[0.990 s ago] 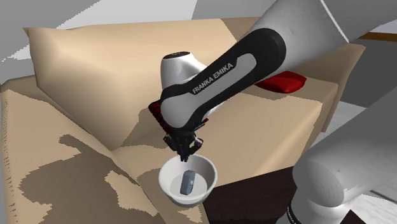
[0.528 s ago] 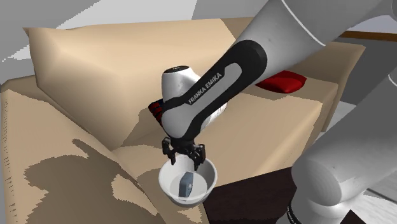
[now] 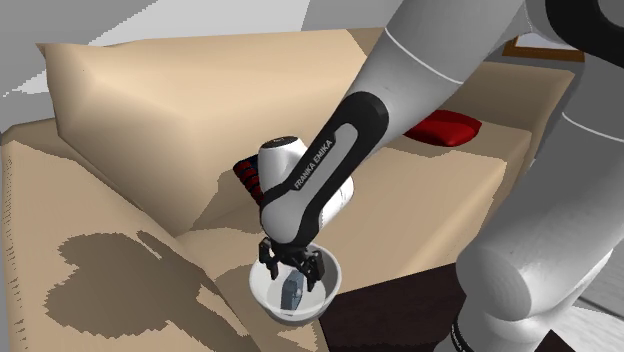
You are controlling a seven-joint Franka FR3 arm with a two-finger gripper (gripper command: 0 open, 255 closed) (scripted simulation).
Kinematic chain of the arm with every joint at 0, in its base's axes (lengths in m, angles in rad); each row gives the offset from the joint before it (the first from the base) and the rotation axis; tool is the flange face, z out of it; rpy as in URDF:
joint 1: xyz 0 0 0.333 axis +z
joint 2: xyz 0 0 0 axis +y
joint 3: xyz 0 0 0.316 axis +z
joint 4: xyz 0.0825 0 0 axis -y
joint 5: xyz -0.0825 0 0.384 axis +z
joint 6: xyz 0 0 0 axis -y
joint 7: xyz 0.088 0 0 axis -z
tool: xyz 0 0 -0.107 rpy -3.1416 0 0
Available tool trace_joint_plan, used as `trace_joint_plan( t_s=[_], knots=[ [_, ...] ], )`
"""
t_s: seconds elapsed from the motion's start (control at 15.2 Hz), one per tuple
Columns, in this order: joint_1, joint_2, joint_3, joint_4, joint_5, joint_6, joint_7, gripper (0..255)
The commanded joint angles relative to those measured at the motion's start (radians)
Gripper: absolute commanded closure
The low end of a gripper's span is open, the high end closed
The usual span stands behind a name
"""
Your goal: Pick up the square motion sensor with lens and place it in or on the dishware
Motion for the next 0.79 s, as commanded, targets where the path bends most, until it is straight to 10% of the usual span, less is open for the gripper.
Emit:
trace_joint_plan(
  t_s=[0.0,0.59,0.66,0.73],
  knots=[
    [-0.007,0.037,0.004,-0.005,-0.032,0.038,0.023,0],
    [-0.008,0.048,0.004,-0.007,-0.042,0.048,0.030,0],
    [-0.008,0.048,0.004,-0.007,-0.042,0.048,0.030,255],
    [-0.008,0.048,0.004,-0.007,-0.042,0.048,0.030,255]
  ],
)
